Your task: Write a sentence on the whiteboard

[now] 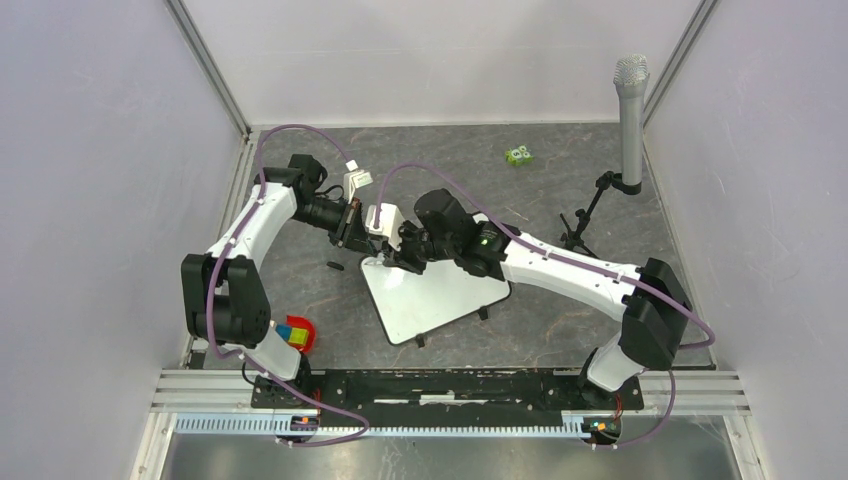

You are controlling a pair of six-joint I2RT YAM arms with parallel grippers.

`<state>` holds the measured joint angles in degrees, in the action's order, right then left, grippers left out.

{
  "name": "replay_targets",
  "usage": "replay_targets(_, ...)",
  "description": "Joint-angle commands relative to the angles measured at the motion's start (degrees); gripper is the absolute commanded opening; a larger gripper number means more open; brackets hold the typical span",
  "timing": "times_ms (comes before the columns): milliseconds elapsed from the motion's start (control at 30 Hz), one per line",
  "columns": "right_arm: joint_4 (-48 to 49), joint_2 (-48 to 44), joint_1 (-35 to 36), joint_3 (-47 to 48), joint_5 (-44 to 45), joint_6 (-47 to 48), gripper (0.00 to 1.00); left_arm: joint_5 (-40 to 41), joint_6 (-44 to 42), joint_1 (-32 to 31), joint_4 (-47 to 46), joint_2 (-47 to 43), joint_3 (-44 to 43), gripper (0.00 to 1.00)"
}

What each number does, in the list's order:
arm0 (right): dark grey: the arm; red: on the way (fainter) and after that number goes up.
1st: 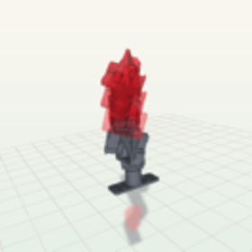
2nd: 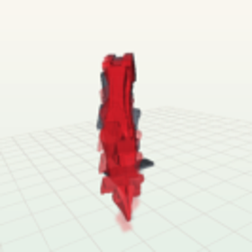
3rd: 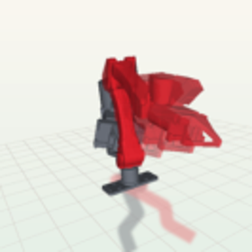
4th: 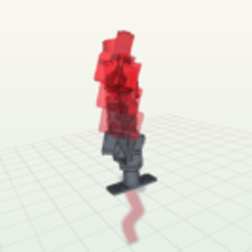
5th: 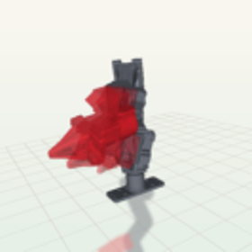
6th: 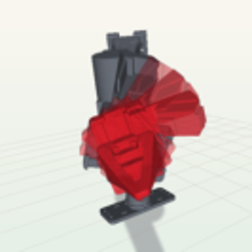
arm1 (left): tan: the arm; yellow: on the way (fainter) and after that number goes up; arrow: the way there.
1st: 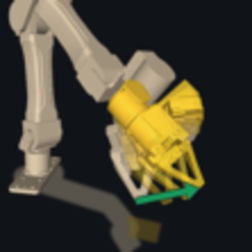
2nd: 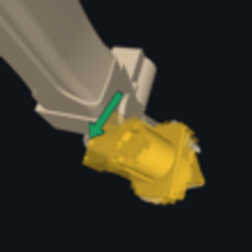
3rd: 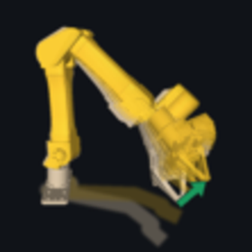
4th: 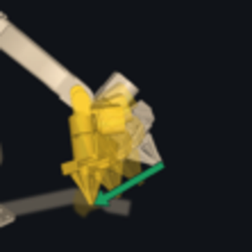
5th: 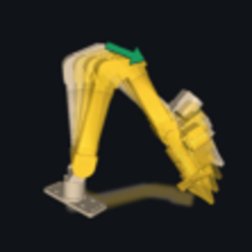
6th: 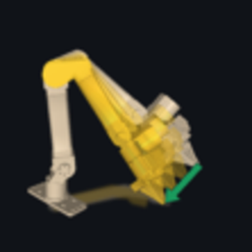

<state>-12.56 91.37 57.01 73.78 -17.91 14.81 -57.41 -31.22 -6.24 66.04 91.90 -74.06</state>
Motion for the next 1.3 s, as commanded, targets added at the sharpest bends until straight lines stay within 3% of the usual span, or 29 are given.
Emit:
replay_targets(0, 1.4, 0.0, 0.4, 0.7, 1.3, 1.2, 0.00, -0.7, -1.7, -0.3, 0.3, -0.5, -0.4, 0.02)
replay_targets(633, 0.9, -4.2, 0.8, -8.2, -2.3, 1.6, 0.00, -0.2, -1.8, -0.5, 0.3, 0.0, -0.6, 0.02)
replay_targets(1267, -1.3, -6.5, 0.7, -8.7, 0.8, 4.5, 0.00, 0.4, -1.9, -0.7, 0.3, -0.8, -0.1, 0.02)
